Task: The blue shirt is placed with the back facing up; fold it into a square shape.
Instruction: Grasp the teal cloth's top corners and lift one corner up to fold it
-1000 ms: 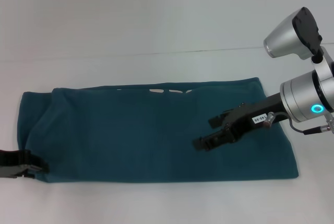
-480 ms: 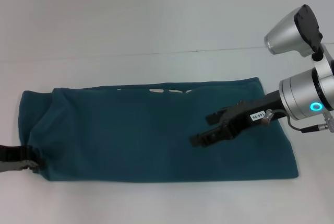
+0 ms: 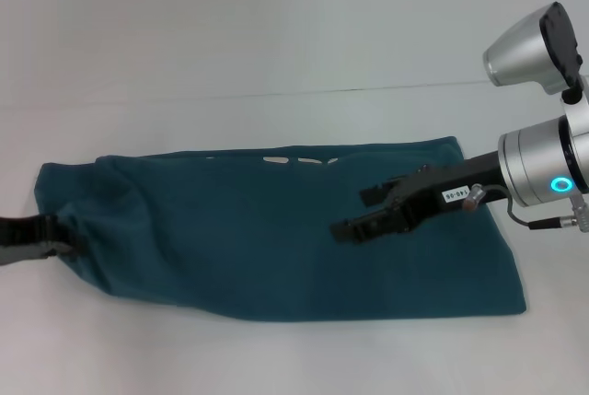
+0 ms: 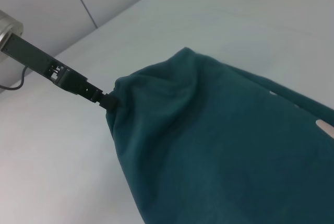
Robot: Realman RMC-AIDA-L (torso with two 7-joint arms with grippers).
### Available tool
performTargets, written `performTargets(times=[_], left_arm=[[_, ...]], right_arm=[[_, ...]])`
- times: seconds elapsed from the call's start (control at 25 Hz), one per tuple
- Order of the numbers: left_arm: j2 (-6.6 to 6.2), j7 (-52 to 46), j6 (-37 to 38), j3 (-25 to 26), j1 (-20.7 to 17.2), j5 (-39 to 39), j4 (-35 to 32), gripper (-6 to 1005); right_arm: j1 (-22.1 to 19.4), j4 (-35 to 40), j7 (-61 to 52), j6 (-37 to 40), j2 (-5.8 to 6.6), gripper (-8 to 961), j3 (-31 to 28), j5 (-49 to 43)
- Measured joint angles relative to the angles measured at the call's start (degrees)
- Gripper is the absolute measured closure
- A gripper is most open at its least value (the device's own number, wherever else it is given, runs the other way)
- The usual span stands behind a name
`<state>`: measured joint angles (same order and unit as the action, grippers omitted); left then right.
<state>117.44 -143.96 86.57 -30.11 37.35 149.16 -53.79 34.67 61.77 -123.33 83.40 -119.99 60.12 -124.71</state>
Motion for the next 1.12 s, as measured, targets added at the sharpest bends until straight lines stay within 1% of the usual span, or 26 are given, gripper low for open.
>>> performTargets(times=[0.16, 0.32, 0.44, 0.52, 0.64, 0.72, 0.76, 0.8, 0.88, 1.0, 1.04, 1.12], left_arm=[[-0.61, 0.5, 1.9, 0.7, 0.0, -3.6, -0.9, 954], [-1.67, 1.6, 3.9, 3.2, 0.3, -7.4, -1.1, 954], [-2.37, 2.0, 5.0, 4.4, 0.8, -8.5, -1.3, 953], [-2.73, 2.3, 6.1, 5.2, 1.1, -9.4, -1.4, 953], [-3.1, 2.3, 7.0, 5.9, 1.4, -11.1, -1.5, 953], [-3.4, 2.3, 7.1, 6.1, 1.7, -11.9, -1.5, 953], [-3.53, 2.3, 7.2, 6.1, 2.0, -12.1, -1.5, 953], [-3.64, 2.2, 7.2, 6.1, 2.4, -12.4, -1.4, 954], [-3.83, 1.9, 7.2, 6.1, 2.9, -13.1, -1.3, 954], [-4.12, 1.6, 7.3, 6.2, 3.5, -14.9, -1.1, 954], [-4.47, 1.3, 7.4, 6.9, 4.0, -16.7, -1.1, 954], [-4.58, 1.2, 7.4, 7.1, 4.2, -17.2, -1.0, 954]], right_arm=[[-0.8, -1.1, 2.1, -2.0, -0.11, 28, 0.2, 3.3], [-1.9, -7.0, 8.8, -6.5, -0.05, 29, -0.5, 12.6], [-3.0, -12.0, 16.3, -10.2, -0.09, 29, -0.8, 19.8], [-3.9, -16.6, 23.4, -12.6, -0.17, 73, -0.6, 24.8], [-4.0, -22.9, 31.5, -15.5, -0.19, 139, -0.8, 30.7], [-3.8, -27.1, 37.2, -18.2, -0.26, 202, -0.8, 35.1], [-3.4, -31.5, 43.6, -21.0, -0.47, 233, -0.4, 41.0], [-3.4, -31.5, 43.6, -21.0, -0.47, 264, -0.4, 41.0], [-2.4, -36.5, 50.7, -23.4, -0.68, 327, -0.1, 47.3], [0.4, -43.9, 60.3, -25.8, -0.86, 585, 0.0, 53.5], [1.2, -45.5, 62.1, -26.2, -0.88, 633, 0.0, 54.4], [3.2, -48.8, 65.8, -27.3, -0.94, 729, 0.0, 56.1]])
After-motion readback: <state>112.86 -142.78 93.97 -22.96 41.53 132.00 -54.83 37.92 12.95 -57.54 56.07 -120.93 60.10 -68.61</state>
